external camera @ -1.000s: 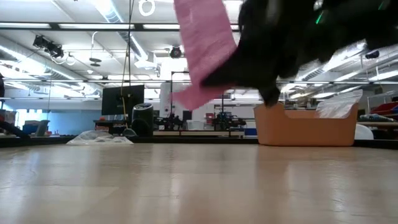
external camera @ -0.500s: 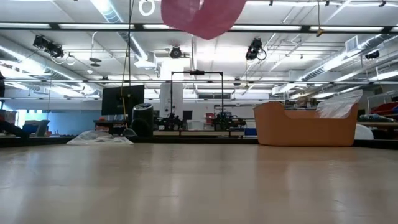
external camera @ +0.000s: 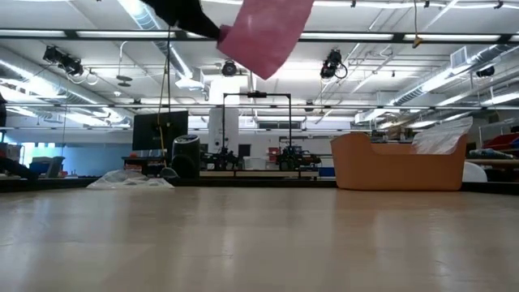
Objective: Roll bandage
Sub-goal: Roll the pink bandage
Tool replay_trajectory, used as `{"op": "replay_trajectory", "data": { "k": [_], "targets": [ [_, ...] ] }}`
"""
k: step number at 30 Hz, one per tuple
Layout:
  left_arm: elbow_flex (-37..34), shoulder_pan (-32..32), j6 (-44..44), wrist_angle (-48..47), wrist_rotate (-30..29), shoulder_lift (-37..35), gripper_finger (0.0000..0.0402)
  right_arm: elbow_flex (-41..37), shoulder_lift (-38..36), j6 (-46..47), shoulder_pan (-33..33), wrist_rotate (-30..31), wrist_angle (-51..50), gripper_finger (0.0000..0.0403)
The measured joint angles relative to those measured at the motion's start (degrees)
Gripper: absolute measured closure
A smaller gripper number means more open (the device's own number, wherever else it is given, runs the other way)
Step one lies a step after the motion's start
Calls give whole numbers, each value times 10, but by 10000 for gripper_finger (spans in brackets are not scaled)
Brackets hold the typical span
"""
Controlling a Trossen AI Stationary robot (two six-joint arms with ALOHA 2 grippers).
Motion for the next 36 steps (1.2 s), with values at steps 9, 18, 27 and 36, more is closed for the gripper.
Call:
{"op": "replay_trajectory", "data": {
  "k": [9,18,27,36],
  "targets": [
    [-103,-10,-35,105,42,0,387,105,0,-197,-16,138,31,403],
    [-138,-51,-38,129,44,15,387,150,1,-358,-86,146,101,403],
    [-138,-106,-36,163,44,82,387,177,0,-419,-182,134,114,403],
    [-138,-179,-35,229,44,104,387,211,1,-466,-239,125,117,403]
  ]
}}
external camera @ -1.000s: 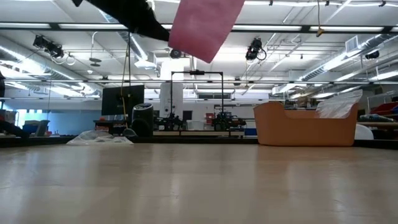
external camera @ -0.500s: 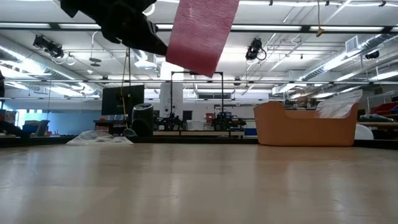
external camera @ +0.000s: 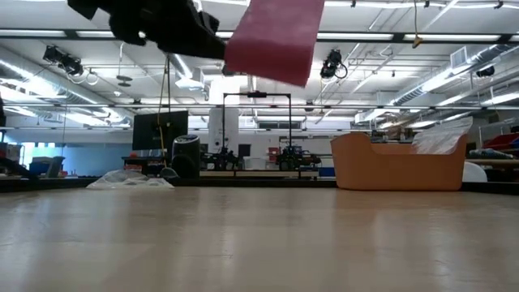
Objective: Roll bandage
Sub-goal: Roll the pink bandage
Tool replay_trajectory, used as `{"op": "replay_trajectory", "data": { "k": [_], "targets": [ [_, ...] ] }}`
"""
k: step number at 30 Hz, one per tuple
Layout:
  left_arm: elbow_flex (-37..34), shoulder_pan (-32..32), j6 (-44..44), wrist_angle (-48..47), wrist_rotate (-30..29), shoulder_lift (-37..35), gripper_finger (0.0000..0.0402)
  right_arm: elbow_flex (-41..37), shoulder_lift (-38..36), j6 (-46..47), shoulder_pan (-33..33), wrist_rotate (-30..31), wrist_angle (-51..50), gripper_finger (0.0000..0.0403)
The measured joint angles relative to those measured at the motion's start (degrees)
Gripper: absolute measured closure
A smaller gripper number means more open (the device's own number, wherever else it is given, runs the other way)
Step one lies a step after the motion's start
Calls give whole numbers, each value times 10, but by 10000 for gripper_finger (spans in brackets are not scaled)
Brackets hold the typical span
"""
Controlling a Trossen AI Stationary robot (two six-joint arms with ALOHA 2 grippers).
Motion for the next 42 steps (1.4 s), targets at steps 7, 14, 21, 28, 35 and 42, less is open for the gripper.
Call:
{"op": "replay_trajectory", "data": {
  "k": [7,14,21,28,35,42],
  "targets": [
    [0,-56,0,48,-1,0,387,15,0,-9,-41,-40,0,403],
    [18,-117,12,73,-5,0,387,16,0,4,-93,-72,-50,403],
    [94,-186,72,30,-48,0,387,16,0,93,-154,-93,-186,403],
    [161,-232,82,-45,-75,0,387,15,0,182,-224,-158,-313,403],
    [168,-286,71,-53,-139,1,387,15,0,184,-297,-197,-335,403],
    [168,-321,77,-21,-169,1,387,13,-1,212,-343,-254,-391,403]
  ]
}}
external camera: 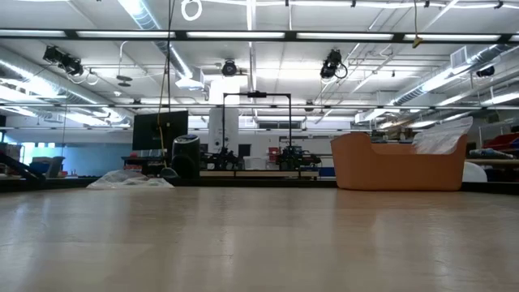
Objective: Roll bandage
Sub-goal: Roll the pink bandage
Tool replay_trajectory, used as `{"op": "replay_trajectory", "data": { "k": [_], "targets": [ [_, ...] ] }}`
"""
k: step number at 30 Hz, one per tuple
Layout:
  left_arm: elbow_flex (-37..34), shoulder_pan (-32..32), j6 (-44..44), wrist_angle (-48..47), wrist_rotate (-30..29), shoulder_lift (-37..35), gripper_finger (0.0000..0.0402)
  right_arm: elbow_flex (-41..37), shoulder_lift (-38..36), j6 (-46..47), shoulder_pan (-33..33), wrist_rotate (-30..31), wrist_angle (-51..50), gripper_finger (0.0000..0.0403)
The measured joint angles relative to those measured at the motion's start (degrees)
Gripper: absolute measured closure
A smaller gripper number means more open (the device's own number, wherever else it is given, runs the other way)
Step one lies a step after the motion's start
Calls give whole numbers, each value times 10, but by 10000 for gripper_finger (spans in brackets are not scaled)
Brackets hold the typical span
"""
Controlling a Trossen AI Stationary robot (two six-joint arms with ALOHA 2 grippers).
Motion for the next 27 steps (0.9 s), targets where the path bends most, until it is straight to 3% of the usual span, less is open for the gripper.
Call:
{"op": "replay_trajectory", "data": {
  "k": [8,20,27],
  "targets": [
    [43,-23,64,16,-33,0,387,-73,0,82,3,-49,-85,403],
    [175,-45,96,-79,-99,0,387,-227,1,168,59,-60,-115,401],
    [187,-45,59,-87,-102,0,387,-240,1,210,73,-57,-96,358]
  ]
}}
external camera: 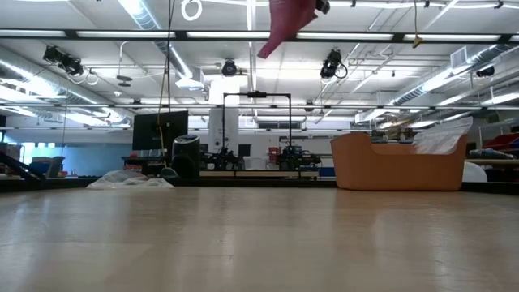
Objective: Roll bandage
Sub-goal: Roll the pink bandage
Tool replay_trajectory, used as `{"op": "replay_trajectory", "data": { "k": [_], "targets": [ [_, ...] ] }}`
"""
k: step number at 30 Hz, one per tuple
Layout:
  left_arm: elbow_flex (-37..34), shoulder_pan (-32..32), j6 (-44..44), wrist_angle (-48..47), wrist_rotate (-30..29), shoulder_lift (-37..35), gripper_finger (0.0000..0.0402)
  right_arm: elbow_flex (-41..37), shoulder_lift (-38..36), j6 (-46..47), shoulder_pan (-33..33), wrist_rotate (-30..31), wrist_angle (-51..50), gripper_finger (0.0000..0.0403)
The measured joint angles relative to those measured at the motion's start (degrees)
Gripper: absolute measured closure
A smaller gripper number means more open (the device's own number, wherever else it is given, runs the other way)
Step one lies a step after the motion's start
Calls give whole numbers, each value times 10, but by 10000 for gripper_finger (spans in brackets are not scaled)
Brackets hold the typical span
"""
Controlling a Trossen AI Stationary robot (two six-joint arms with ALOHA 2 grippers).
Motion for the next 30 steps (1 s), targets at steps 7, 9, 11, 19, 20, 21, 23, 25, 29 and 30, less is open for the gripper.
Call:
{"op": "replay_trajectory", "data": {
  "k": [7,9,11,19,20,21,23,25,29,30],
  "targets": [
    [0,0,-34,-15,0,0,387,29,0,5,15,-3,-1,276],
    [0,0,-40,-16,0,0,387,38,0,12,20,-8,-1,255],
    [0,0,-52,-26,0,0,387,44,-1,30,26,-24,-3,239],
    [0,0,-65,-39,0,9,387,51,-1,72,49,-66,-24,213],
    [0,0,-65,-38,0,9,387,51,-1,69,53,-66,-27,214],
    [0,0,-65,-38,-1,8,387,51,-4,69,59,-66,-35,214],
    [0,0,-63,-39,-11,8,387,51,-12,72,71,-66,-60,213],
    [0,0,-62,-44,-23,8,387,51,-26,90,90,-65,-94,212],
    [0,1,-74,-66,-26,8,387,13,-54,166,153,-50,-148,213],
    [0,2,-79,-72,-27,8,387,-11,-61,185,171,-49,-149,214]
  ]
}}
